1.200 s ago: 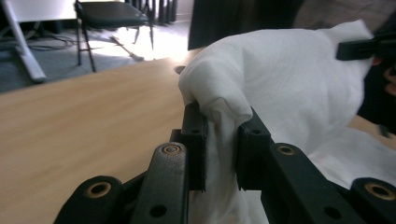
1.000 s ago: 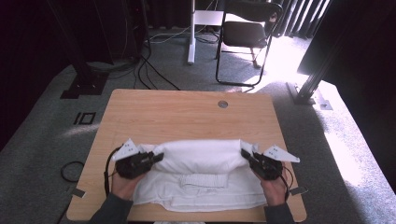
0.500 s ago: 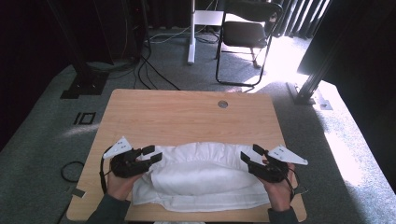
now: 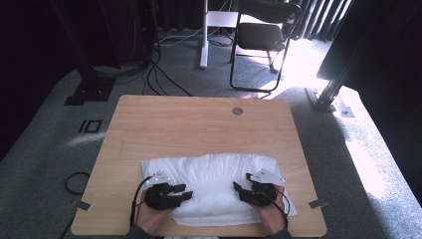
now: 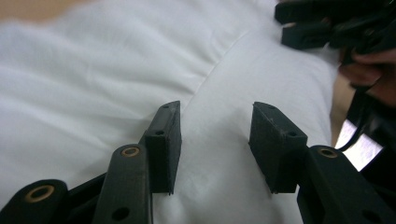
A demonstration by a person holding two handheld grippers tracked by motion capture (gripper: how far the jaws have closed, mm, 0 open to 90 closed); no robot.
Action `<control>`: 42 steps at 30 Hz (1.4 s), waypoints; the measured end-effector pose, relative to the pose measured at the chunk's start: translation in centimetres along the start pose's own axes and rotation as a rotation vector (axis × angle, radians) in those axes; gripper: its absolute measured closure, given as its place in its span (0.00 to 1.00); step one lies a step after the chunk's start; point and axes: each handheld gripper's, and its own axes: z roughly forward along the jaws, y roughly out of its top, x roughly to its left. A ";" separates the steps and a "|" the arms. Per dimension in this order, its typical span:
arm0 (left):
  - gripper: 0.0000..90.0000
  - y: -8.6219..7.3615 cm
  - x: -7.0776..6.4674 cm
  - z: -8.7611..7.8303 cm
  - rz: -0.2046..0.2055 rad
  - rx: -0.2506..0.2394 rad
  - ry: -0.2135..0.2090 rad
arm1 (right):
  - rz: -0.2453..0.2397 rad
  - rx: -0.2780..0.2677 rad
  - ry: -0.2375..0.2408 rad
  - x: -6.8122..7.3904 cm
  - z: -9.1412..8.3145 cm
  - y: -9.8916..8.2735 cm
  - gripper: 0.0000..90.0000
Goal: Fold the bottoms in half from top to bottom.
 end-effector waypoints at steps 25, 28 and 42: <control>0.67 2.7 6.1 3.5 0.015 -0.007 0.249 | 0.026 0.069 -0.018 -0.8 6.5 0.8 0.41; 0.67 3.2 7.0 3.6 -0.001 -0.019 0.270 | 0.036 0.063 -0.008 -1.5 7.9 1.8 0.40; 0.62 3.7 8.4 3.3 -0.032 -0.047 0.301 | 0.038 0.051 0.032 -2.4 10.0 3.0 0.40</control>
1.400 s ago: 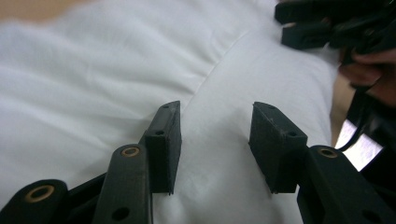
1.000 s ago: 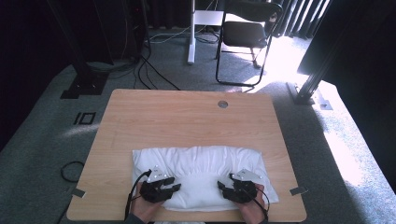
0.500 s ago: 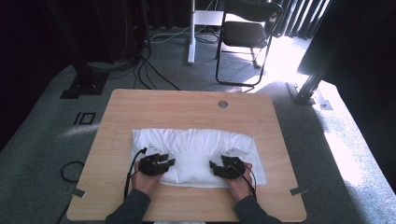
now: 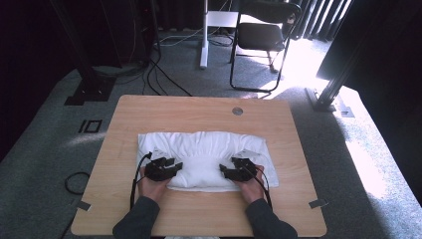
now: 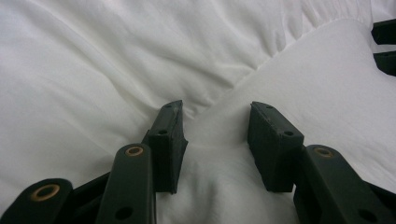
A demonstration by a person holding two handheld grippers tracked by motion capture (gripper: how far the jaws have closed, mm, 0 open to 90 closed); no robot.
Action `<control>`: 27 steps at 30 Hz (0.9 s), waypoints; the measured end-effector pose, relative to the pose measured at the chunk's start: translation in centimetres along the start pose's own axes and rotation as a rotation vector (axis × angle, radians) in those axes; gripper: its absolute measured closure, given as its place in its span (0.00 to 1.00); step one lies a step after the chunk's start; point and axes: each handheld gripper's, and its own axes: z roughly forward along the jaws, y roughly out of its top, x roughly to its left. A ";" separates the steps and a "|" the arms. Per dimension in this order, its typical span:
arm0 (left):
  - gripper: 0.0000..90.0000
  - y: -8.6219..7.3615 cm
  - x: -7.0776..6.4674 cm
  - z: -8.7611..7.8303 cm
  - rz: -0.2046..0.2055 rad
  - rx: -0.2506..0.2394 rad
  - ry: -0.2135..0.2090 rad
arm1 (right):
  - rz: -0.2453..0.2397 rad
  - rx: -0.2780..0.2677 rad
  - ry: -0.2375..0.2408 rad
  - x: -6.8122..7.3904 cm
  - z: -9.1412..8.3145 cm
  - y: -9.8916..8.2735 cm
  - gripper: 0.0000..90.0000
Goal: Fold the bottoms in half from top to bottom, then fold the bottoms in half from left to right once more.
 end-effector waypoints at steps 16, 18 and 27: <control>0.27 -0.4 6.5 -4.5 -0.212 -0.065 0.157 | 0.015 -0.007 0.008 -0.2 0.0 -0.2 0.40; 0.22 -0.6 7.1 -4.0 -0.239 -0.045 0.147 | 0.016 -0.008 0.009 -0.2 0.0 -0.2 0.40; 0.08 -1.1 7.8 -2.4 -0.234 0.036 0.273 | 0.018 -0.013 0.014 -0.2 0.0 -0.3 0.40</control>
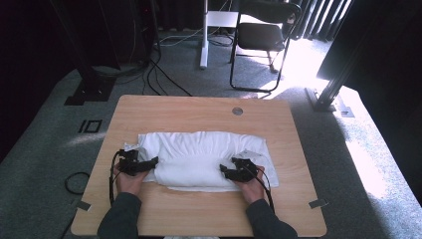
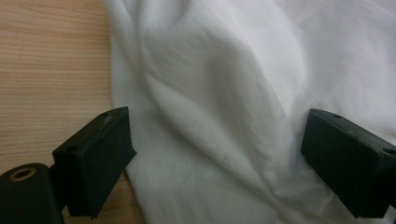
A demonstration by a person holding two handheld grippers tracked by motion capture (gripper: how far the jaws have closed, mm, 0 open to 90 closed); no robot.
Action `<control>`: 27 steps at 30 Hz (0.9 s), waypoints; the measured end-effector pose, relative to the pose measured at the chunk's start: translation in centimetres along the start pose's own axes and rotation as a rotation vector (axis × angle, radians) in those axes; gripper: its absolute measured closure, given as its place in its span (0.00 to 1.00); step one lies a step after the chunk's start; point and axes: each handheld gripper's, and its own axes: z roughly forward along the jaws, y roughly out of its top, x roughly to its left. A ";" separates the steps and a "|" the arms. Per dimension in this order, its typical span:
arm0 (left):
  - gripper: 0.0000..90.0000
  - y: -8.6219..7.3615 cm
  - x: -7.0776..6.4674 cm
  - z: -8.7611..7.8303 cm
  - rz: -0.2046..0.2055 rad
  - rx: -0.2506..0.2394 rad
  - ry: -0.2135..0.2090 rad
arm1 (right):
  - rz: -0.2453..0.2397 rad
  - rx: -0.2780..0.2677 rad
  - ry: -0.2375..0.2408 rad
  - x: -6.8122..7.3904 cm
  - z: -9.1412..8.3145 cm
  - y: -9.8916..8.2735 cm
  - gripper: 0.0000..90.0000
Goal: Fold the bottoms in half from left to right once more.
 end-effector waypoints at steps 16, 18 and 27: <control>0.50 -0.2 -1.5 -0.6 0.103 0.035 -0.026 | 0.008 -0.012 0.004 0.0 0.0 -0.3 0.40; 0.79 -0.4 -1.1 -0.6 0.083 0.033 -0.076 | 0.008 -0.010 0.003 0.0 0.0 -0.2 0.40; 0.96 -0.3 0.4 -1.9 -0.027 -0.043 -0.206 | 0.003 -0.022 -0.031 0.8 -1.6 1.0 0.57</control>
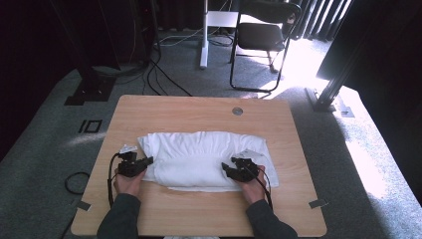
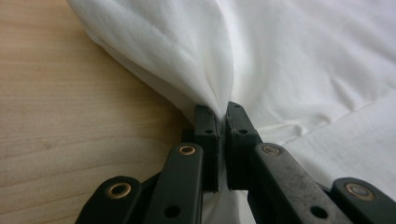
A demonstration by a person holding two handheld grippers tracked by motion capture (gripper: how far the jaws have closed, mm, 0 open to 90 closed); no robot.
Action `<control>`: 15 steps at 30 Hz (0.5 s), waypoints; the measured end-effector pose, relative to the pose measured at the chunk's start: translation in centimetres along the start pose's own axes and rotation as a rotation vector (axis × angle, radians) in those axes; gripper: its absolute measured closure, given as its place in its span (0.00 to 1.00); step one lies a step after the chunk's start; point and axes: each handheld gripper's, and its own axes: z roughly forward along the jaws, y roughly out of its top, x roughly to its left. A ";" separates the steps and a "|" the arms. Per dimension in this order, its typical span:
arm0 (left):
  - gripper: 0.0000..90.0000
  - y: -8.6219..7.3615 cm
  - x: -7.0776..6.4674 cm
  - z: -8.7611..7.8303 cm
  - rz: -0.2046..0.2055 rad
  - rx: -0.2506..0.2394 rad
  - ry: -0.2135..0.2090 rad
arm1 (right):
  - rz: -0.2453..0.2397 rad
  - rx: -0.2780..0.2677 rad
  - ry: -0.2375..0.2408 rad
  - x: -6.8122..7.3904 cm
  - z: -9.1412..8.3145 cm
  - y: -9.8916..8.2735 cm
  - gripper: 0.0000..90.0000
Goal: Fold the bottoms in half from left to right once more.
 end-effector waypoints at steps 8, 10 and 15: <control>0.97 1.2 0.1 -1.9 -0.038 -0.086 -0.105 | -0.045 -0.051 0.034 2.5 0.2 3.0 0.58; 0.97 1.6 0.1 -2.2 -0.044 -0.106 -0.134 | -0.056 -0.039 0.038 3.1 1.3 3.5 0.54; 0.97 3.6 -0.7 -4.0 -0.047 -0.187 -0.238 | -0.102 0.034 0.004 4.3 3.9 3.7 0.51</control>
